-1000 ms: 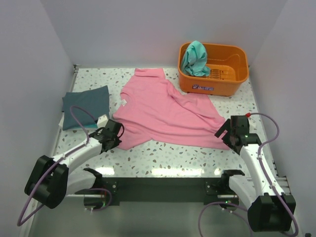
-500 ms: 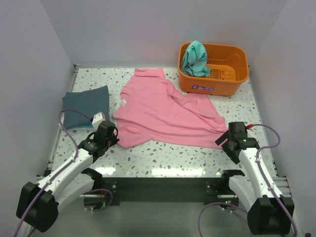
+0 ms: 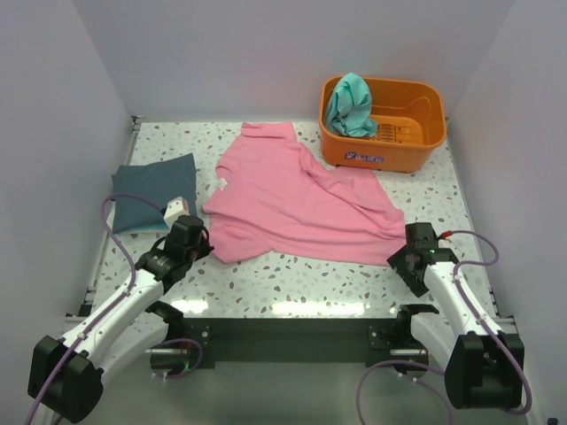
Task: Fold and stack the t-shirts
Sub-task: Flatten the tshirt out
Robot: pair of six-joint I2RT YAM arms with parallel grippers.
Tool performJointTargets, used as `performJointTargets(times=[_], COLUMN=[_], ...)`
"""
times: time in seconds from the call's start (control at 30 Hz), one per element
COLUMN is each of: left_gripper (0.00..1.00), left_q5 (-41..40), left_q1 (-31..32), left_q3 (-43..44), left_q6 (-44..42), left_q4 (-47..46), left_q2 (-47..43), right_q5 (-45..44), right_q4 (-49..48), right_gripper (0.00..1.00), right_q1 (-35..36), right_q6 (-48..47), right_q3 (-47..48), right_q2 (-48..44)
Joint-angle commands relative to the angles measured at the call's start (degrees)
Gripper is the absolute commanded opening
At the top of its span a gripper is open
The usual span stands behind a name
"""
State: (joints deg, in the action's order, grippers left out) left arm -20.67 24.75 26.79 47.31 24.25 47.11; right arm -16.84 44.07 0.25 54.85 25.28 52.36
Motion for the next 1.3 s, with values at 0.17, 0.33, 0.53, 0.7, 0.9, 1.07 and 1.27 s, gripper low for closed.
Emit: performJointTargets(times=[0.17,0.33,0.53,0.7,0.9,1.07,1.27], left_gripper=[0.00,0.00,0.00,0.00,0.00,0.00,0.00], left_q5=[-0.8,-1.0,-1.1,-1.2,-1.3,-1.8,-2.4], left_q1=[-0.2,-0.2,-0.2,-0.2,-0.2,-0.2,-0.2], left_q3=[2.0,2.0,1.8,1.9,2.7,3.0,4.1], left_q6=[-1.3,-1.3,-1.2,-1.3,-1.4,-1.3,-1.3], left_q4=[-1.0,-1.0,-0.9,-0.9,-1.1,-0.4,1.1], left_q2=[-0.6,-0.4,-0.7,-0.8,-0.3,-0.6,-3.0], right_q5=[-4.8,-2.1,-4.2,-7.7,-9.4,-5.7,-1.1], right_q4=[-5.1,-5.5,-4.3,-6.4,-13.6,-16.6,-15.5], right_gripper=[0.79,0.80,0.80,0.79,0.77,0.63,0.17], right_q1=[-0.2,-0.2,-0.2,-0.1,-0.2,-0.1,-0.2], right_q6=[1.4,0.5,0.7,0.3,-0.1,0.2,-0.3], right_q3=[2.5,4.2,4.9,3.7,1.3,-0.4,-1.4], right_q2=[4.2,3.6,0.5,2.3,8.4,13.2,6.0])
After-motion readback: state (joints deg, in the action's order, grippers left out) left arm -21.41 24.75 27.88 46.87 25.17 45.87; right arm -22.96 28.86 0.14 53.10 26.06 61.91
